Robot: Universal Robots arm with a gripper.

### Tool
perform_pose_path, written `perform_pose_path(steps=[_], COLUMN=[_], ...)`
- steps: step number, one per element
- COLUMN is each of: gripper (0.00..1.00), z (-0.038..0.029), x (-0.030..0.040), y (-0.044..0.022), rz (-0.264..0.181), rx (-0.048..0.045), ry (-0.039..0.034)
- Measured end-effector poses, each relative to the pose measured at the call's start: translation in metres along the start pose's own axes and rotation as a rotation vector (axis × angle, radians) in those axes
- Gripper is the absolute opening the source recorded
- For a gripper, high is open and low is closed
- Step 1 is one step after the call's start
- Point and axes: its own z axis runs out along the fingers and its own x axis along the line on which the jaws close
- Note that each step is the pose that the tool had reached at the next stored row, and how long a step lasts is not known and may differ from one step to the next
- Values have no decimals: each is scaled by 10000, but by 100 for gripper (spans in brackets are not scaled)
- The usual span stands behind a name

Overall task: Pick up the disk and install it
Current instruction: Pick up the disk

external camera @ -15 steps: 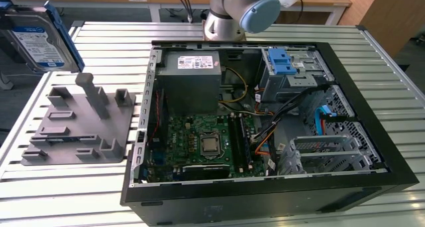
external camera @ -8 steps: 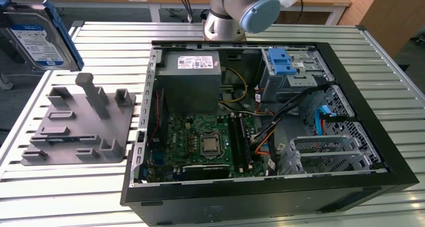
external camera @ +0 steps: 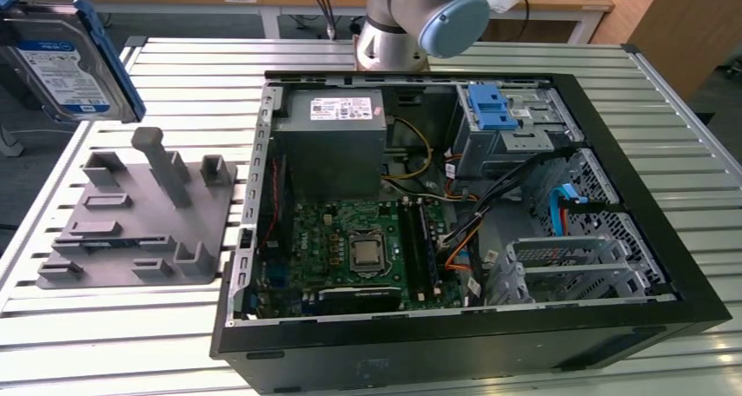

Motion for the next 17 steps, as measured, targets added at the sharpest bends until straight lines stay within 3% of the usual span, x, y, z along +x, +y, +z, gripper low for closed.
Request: perform_pose_path(steps=[17], gripper=[36], z=[-68], x=[-1], y=[2], rz=[0], rx=[1], ry=[-1])
